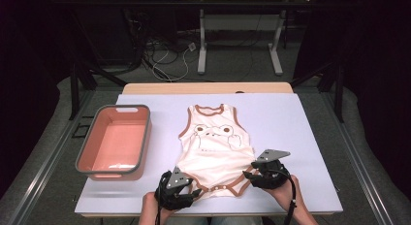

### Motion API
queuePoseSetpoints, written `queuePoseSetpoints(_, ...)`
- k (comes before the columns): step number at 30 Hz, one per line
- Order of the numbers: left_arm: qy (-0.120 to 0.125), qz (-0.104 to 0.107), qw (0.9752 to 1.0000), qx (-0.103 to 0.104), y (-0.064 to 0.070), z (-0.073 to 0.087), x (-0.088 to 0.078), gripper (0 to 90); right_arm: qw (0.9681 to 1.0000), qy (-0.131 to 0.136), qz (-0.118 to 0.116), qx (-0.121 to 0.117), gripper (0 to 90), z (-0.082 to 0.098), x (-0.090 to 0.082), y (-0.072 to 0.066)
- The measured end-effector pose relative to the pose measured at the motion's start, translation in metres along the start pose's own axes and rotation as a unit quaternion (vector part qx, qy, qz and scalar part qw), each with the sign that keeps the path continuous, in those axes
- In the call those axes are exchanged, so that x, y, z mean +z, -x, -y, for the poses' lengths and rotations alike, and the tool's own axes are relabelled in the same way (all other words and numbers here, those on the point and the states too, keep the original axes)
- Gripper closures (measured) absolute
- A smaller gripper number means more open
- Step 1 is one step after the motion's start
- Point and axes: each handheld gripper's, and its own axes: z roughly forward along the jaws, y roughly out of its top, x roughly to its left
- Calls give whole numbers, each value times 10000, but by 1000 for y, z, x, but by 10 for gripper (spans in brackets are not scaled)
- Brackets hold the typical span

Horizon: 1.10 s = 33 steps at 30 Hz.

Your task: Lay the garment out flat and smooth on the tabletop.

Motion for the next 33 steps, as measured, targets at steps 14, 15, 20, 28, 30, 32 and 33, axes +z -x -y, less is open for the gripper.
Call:
queuePoseSetpoints(14,-549,344,9971,402,14,0,28,681,9903,-521,-980,-832,620,5,30,-49)
queuePoseSetpoints(15,-606,356,9966,425,14,1,30,684,9895,-634,-977,-852,622,5,34,-52)
queuePoseSetpoints(20,-580,346,9968,436,11,2,32,772,9892,-653,-975,-874,771,7,39,-54)
queuePoseSetpoints(28,-567,617,9961,293,5,4,28,874,9872,-676,-1225,-761,886,8,34,-52)
queuePoseSetpoints(30,-608,725,9950,313,5,6,26,874,9860,-682,-1299,-798,886,10,30,-52)
queuePoseSetpoints(32,-628,838,9941,279,7,8,24,874,9855,-679,-1321,-823,886,11,27,-52)
queuePoseSetpoints(33,-618,862,9940,266,8,9,23,874,9845,-718,-1392,-795,886,12,25,-53)
